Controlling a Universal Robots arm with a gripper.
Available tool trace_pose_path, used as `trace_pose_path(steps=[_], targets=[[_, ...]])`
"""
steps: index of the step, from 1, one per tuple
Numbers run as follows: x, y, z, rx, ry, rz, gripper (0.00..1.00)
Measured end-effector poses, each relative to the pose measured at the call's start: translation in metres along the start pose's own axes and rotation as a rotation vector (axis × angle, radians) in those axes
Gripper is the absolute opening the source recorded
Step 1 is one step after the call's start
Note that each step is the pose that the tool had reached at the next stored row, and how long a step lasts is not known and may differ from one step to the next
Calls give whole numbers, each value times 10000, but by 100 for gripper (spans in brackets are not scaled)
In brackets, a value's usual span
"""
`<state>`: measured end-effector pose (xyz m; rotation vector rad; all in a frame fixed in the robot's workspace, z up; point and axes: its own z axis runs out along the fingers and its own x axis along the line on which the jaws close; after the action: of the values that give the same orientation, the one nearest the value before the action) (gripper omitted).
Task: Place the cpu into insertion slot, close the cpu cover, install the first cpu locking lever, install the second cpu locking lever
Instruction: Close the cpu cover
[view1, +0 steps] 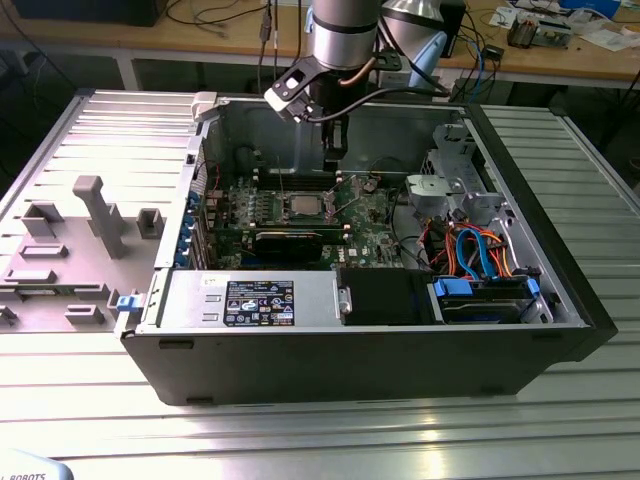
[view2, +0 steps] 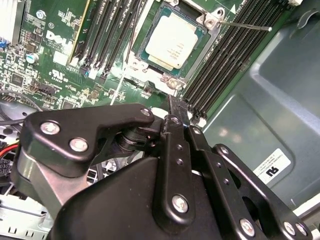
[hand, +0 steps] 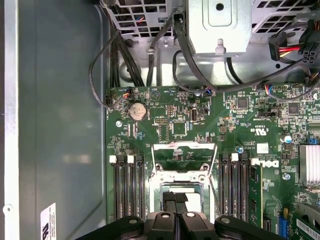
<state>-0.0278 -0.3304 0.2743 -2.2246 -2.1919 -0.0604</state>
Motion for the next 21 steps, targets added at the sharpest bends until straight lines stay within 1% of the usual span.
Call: trace_pose_path(steps=[21], targets=[[1,57,1,0,0,2,11]])
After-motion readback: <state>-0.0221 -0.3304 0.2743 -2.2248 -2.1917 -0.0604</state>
